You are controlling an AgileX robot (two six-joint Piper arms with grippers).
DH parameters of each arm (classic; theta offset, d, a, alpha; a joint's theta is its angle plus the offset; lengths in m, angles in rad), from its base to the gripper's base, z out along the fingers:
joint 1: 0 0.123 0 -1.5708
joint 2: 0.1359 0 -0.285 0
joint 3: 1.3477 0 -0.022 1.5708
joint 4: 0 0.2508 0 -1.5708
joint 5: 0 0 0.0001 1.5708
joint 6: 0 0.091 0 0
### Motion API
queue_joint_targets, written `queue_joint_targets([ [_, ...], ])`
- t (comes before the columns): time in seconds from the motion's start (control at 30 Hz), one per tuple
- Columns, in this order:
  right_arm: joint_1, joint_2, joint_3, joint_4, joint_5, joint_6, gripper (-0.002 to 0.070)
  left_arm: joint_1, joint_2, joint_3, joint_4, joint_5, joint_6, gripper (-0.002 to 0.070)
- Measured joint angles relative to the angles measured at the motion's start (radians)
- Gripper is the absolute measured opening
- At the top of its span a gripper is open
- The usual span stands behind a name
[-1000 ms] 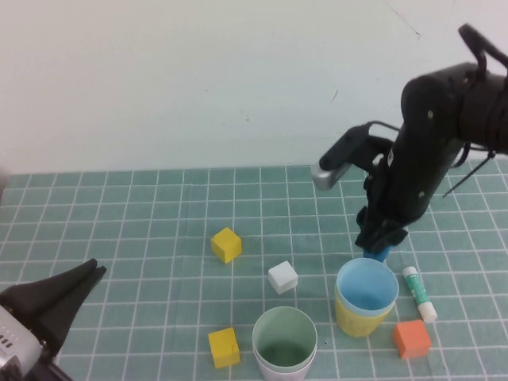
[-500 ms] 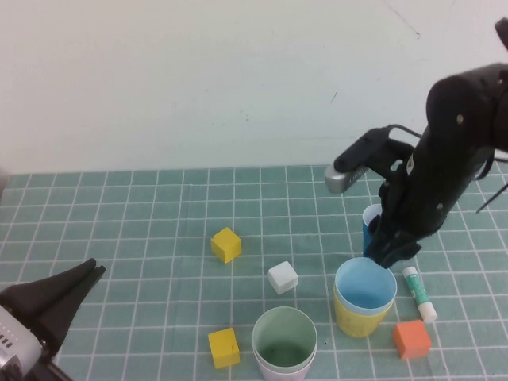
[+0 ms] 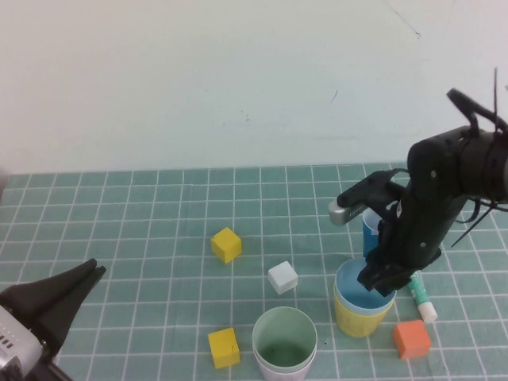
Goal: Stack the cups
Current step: Pick up the yellow cup, then place the yellow cup on the green cup
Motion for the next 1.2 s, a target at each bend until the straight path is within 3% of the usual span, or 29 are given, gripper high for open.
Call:
queue_joint_targets([
  [0.2, 0.0, 0.068, 0.0, 0.0, -0.016, 0.004, 0.0312, 0.0, 0.0, 0.0, 0.0, -0.004, 0.0, -0.0001],
  [0.27, 0.0, 0.076, 0.0, 0.004, -0.016, -0.016, 0.0245, 0.0, 0.0, 0.0, 0.0, -0.011, -0.008, -0.0001],
  [0.37, 0.0, 0.077, -0.007, 0.008, -0.001, -0.051, 0.0083, 0.0, 0.0, 0.0, -0.006, -0.019, -0.119, -0.0001],
  [0.43, 0.0, 0.077, -0.025, 0.01, 0.032, -0.068, 0.0043, 0.0, 0.0, 0.0, -0.008, -0.019, -0.23, -0.0001],
  [0.6, 0.0, 0.074, -0.114, 0.031, 0.145, -0.105, 0.0036, 0.0, 0.027, -0.026, -0.014, -0.01, -0.427, -0.0001],
  [0.87, 0.012, -0.028, -0.253, 0.222, 0.262, -0.221, 0.0034, 0.0, 0.236, -0.103, -0.042, -0.008, -0.47, -0.0001],
  [1.2, 0.231, -0.048, -0.301, 0.194, 0.293, -0.255, 0.0034, 0.0, 0.328, -0.106, -0.027, -0.025, -0.472, -0.0001],
])
